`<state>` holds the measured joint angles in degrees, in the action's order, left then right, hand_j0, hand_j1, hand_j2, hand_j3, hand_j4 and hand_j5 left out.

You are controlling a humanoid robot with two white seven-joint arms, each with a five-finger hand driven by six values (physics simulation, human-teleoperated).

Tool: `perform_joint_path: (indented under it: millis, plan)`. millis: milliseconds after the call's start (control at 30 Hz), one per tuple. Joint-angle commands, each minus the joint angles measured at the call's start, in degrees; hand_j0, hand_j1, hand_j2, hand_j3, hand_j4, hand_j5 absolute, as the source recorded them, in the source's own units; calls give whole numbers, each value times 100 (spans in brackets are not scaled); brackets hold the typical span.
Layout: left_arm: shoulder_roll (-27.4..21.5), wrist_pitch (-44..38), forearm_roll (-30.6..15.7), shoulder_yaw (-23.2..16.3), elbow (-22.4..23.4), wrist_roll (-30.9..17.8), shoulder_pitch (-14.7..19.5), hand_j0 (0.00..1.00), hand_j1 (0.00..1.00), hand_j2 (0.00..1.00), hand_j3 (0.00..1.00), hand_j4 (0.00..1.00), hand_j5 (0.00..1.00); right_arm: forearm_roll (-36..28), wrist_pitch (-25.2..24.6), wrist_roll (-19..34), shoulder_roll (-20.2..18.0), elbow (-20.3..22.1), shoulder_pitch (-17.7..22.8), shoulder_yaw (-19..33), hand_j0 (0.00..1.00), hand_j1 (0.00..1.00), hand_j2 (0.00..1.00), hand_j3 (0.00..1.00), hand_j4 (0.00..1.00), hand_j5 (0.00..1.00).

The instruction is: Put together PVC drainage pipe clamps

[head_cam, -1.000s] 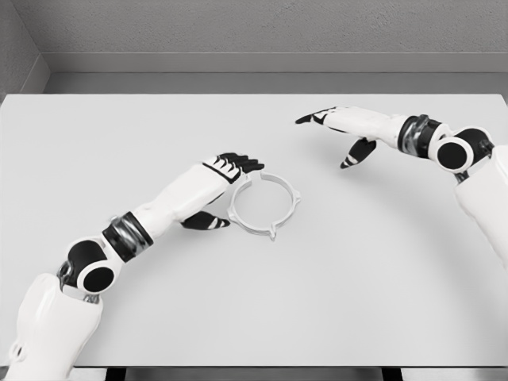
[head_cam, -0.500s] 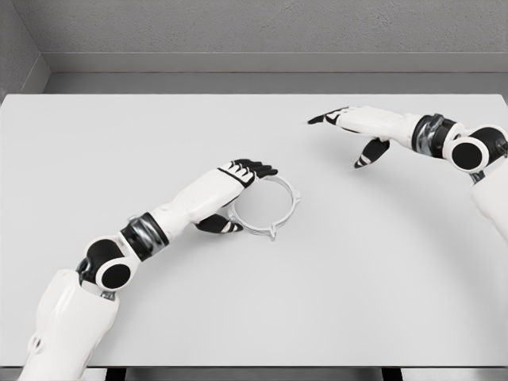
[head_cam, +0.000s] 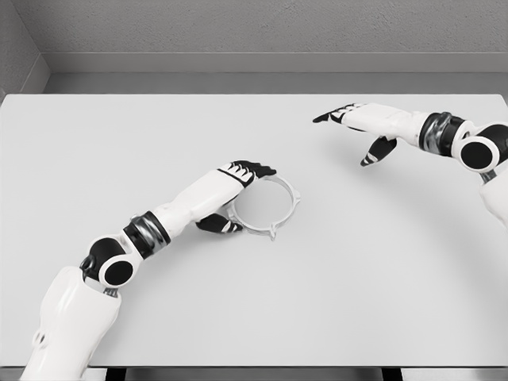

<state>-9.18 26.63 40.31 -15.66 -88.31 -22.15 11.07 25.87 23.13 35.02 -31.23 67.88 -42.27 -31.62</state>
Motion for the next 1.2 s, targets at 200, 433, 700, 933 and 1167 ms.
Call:
perform_joint_path:
  millis: [200, 433, 700, 933, 1167]
  plan:
    - [74, -8, -32, 2, 165, 0, 62, 100, 100, 100, 100, 100, 100, -30, -10, -2, -6, 6, 9, 6, 100, 100, 100, 100, 100, 100]
    - [74, -8, -41, -104, 253, 0, 150, 100, 100, 100, 100, 100, 100, -30, -10, -2, -6, -3, 9, 6, 100, 100, 100, 100, 100, 100]
    - [4, -8, -94, -33, 33, 9, 62, 100, 100, 100, 100, 100, 100, -30, -10, -2, -6, 6, 17, 6, 100, 100, 100, 100, 100, 100]
    - [-14, -483, -129, 371, 33, 0, 70, 100, 100, 100, 100, 100, 100, -30, -10, -2, -15, 6, 17, 6, 100, 100, 100, 100, 100, 100]
    - [21, -826, -120, 371, 384, 0, 255, 100, 100, 100, 100, 100, 100, -30, -10, -2, -24, 6, -9, 6, 100, 100, 100, 100, 100, 100]
